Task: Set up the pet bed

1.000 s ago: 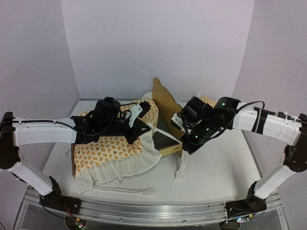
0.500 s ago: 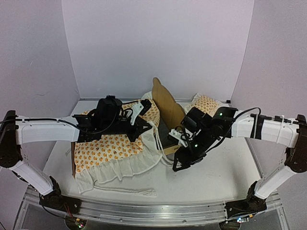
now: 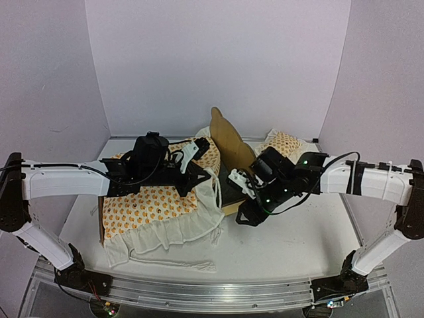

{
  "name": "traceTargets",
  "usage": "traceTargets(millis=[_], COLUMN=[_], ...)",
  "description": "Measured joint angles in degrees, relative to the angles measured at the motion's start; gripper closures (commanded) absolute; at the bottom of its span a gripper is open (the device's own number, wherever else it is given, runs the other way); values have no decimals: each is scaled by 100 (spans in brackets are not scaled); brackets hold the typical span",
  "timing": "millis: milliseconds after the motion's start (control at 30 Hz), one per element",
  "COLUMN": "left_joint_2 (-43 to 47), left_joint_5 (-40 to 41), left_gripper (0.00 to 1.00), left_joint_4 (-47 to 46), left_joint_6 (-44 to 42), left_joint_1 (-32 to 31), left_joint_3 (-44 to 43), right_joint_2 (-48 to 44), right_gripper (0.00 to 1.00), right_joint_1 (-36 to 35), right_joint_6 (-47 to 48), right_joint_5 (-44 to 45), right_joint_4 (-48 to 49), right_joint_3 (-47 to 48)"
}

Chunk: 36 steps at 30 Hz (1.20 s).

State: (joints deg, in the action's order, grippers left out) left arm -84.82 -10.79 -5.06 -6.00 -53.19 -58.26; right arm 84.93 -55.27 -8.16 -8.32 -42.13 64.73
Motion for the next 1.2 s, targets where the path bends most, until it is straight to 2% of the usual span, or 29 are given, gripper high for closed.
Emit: traceTargets(millis=[300,767,1033,1200], left_joint_2=[7,295,538,656], left_joint_5=[52,302,634,715], left_gripper=[100,100,100,100], left_joint_4=[0,-2,-59,-98], left_joint_6=[-15,-59,-168,-186], left_joint_1=[0,0,17,57], left_joint_3=[0,2,120,184], right_joint_2=[898,1058,752,372], right_gripper=[61,59,46,44], right_joint_1=[0,0,-2,9], right_joint_6=[-103,-476,-503,-214], right_joint_5=[487,671,1082,868], right_joint_4=[1541,2710,3180,3195], right_joint_3=[72,-105,-804,-1056])
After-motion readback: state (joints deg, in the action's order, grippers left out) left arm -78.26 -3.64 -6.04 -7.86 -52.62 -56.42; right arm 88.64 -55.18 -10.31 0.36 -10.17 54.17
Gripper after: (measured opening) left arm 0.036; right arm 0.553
